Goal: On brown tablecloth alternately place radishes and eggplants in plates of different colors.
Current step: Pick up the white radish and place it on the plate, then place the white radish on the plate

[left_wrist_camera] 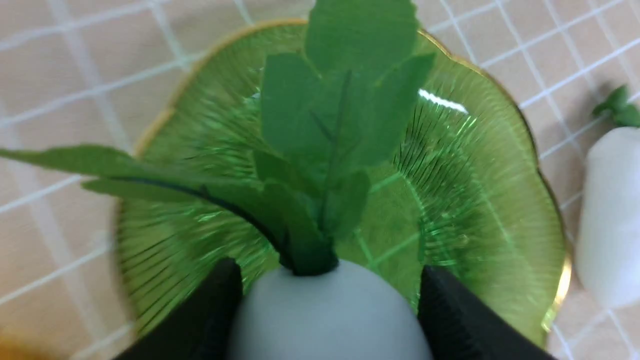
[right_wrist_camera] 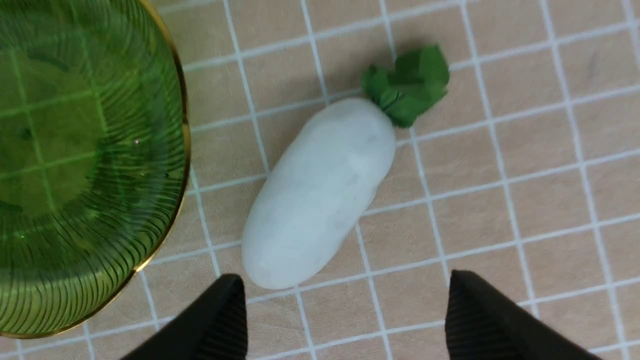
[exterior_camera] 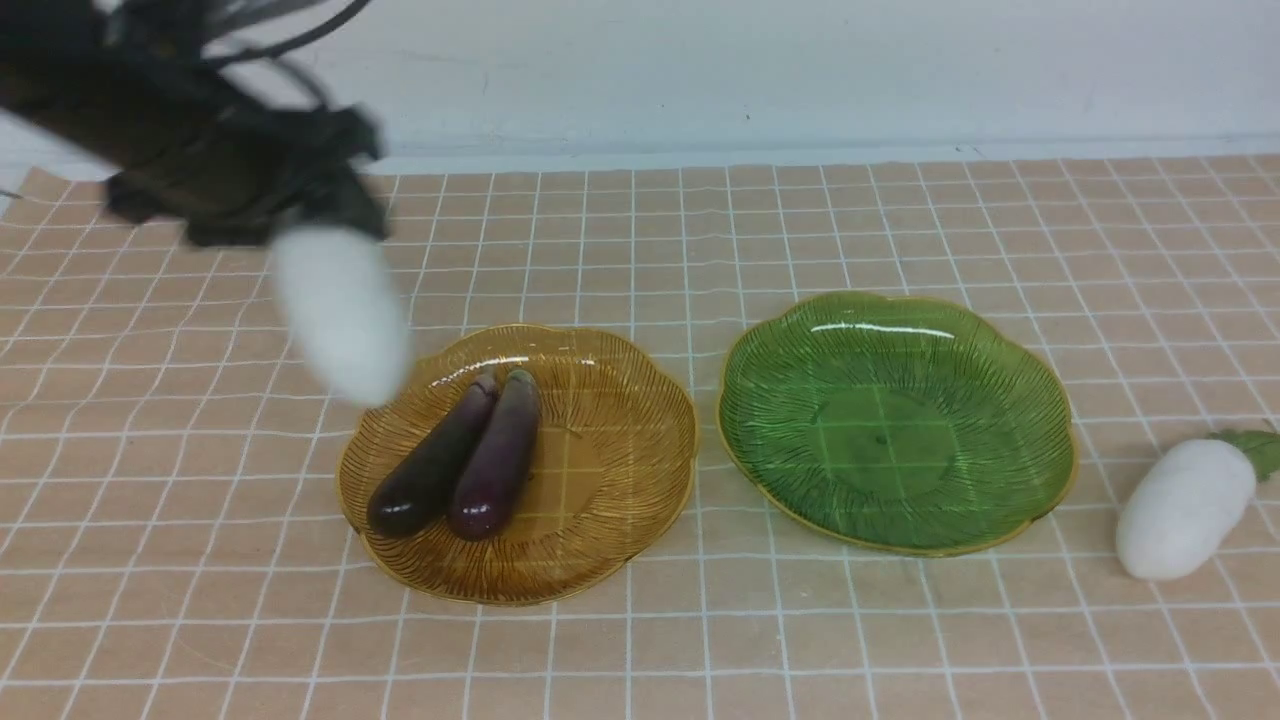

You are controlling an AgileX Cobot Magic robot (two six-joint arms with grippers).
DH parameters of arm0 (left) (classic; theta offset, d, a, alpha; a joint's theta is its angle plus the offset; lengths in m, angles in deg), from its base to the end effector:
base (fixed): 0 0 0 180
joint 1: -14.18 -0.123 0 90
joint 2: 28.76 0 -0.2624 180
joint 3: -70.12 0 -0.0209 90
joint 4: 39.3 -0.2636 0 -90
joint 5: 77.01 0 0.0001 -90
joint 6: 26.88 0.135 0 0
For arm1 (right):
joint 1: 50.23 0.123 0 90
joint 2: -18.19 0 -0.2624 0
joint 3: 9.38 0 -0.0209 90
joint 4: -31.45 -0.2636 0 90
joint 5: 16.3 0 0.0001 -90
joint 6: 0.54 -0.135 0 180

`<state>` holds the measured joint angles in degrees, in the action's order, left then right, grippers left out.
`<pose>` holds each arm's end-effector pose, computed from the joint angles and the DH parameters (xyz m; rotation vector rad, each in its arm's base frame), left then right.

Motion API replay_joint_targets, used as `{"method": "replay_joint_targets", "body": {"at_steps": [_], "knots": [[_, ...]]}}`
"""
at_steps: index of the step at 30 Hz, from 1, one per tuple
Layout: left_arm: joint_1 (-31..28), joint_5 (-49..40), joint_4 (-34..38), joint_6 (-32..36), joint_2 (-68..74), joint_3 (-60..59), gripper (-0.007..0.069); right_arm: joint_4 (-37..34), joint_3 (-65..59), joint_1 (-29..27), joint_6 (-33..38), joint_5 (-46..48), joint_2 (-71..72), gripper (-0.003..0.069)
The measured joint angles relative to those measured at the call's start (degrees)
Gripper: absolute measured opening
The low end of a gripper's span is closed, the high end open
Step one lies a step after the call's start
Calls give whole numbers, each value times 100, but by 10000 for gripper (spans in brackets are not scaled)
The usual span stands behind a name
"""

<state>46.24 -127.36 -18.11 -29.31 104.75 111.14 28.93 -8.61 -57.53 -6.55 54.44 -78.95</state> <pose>0.4264 -0.3114 0.2221 0.4751 2.5007 -0.6996 0.3250 -0.0360 0.2434 0.3521 2.8943 0.0592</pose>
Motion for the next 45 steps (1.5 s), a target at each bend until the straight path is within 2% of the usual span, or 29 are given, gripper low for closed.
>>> {"method": "replay_joint_targets", "body": {"at_steps": [4,9,15,21,26,30,36,39,40,43,45], "knots": [[87,69,14,-5,828,664,368,-227,-504,0,-58,-594,-75,485],[87,169,63,-13,1137,881,384,-418,-622,0,-241,-1092,-377,489],[87,195,69,-13,1252,911,454,-418,-622,0,-505,-1377,-917,519],[39,-30,82,-17,1171,927,569,-418,-622,0,-554,-1449,-1377,543],[-129,-380,82,-17,934,927,583,-346,-622,0,-767,-1660,-1597,545],[-247,-751,5,48,602,927,531,-204,-622,-25,-1037,-1810,-1830,545],[-265,-1209,-218,177,253,930,392,-253,-515,-44,-1074,-1778,-2068,547],[-265,-1485,-584,185,128,930,248,-343,-389,-60,-806,-1609,-2146,512],[-265,-1546,-673,185,98,930,222,-349,-363,-60,-725,-1581,-2159,512],[-265,-1737,-1035,190,-70,930,68,-374,-193,-66,-499,-1386,-2214,512],[-265,-1870,-1332,190,-209,930,11,-479,84,-66,-425,-1094,-2261,512]]}}
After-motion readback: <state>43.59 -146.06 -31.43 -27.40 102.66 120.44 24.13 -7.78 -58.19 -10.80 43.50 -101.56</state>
